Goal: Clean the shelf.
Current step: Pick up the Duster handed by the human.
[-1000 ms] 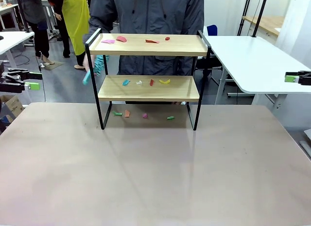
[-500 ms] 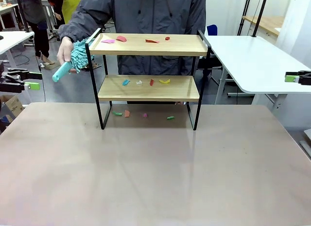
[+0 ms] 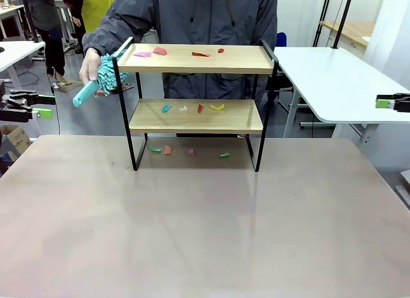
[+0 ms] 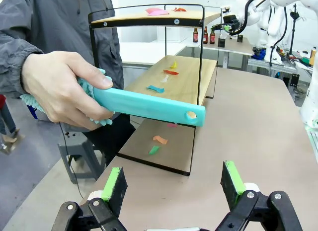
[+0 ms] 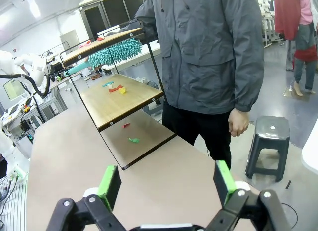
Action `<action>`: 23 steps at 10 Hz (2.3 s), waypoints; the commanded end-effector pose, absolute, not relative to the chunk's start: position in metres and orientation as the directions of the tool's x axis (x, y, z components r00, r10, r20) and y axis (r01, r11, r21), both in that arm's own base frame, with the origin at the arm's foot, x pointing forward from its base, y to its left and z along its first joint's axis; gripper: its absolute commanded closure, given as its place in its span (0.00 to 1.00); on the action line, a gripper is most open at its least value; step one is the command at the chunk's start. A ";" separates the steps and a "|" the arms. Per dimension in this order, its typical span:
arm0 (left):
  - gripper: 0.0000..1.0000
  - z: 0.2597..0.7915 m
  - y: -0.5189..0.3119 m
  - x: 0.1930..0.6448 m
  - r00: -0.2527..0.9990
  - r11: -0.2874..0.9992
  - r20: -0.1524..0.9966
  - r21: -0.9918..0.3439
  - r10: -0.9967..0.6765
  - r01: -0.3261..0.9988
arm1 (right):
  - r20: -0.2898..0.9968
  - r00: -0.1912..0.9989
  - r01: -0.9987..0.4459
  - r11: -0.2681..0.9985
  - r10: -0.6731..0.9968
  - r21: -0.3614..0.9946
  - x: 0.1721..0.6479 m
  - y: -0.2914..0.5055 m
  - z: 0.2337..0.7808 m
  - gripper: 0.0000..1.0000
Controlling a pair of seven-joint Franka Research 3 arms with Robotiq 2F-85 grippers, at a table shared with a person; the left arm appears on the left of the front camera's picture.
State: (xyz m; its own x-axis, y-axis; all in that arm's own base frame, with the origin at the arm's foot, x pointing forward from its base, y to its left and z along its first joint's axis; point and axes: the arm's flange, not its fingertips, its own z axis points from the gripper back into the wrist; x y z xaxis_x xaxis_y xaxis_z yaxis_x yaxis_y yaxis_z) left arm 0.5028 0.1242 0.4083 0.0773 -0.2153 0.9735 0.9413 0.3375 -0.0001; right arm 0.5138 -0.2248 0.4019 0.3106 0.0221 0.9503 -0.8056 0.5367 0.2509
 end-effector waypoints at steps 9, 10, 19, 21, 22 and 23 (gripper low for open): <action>0.00 0.505 0.117 0.474 0.335 0.632 0.906 -0.104 -0.259 0.768 | 0.950 0.310 -0.804 0.541 0.024 0.249 0.515 -0.224 0.402 0.00; 0.00 0.533 0.109 0.464 0.440 0.725 0.844 -0.091 -0.308 0.683 | 0.950 0.310 -0.804 0.541 0.024 0.249 0.515 -0.224 0.402 0.00; 0.00 0.629 -0.036 0.407 0.764 0.955 0.605 -0.023 -0.222 0.295 | 0.950 0.310 -0.804 0.541 0.024 0.249 0.515 -0.224 0.402 0.00; 0.00 0.646 -0.015 0.392 0.713 0.926 0.637 0.000 -0.292 0.379 | 0.950 0.310 -0.804 0.541 0.024 0.249 0.515 -0.224 0.402 0.00; 0.00 0.646 -0.015 0.392 0.713 0.926 0.637 0.000 -0.292 0.379 | 0.950 0.310 -0.804 0.541 0.024 0.249 0.515 -0.224 0.402 0.00; 0.00 0.638 -0.030 0.398 0.740 0.937 0.615 -0.008 -0.271 0.349 | 0.950 0.310 -0.804 0.541 0.024 0.249 0.515 -0.224 0.402 0.00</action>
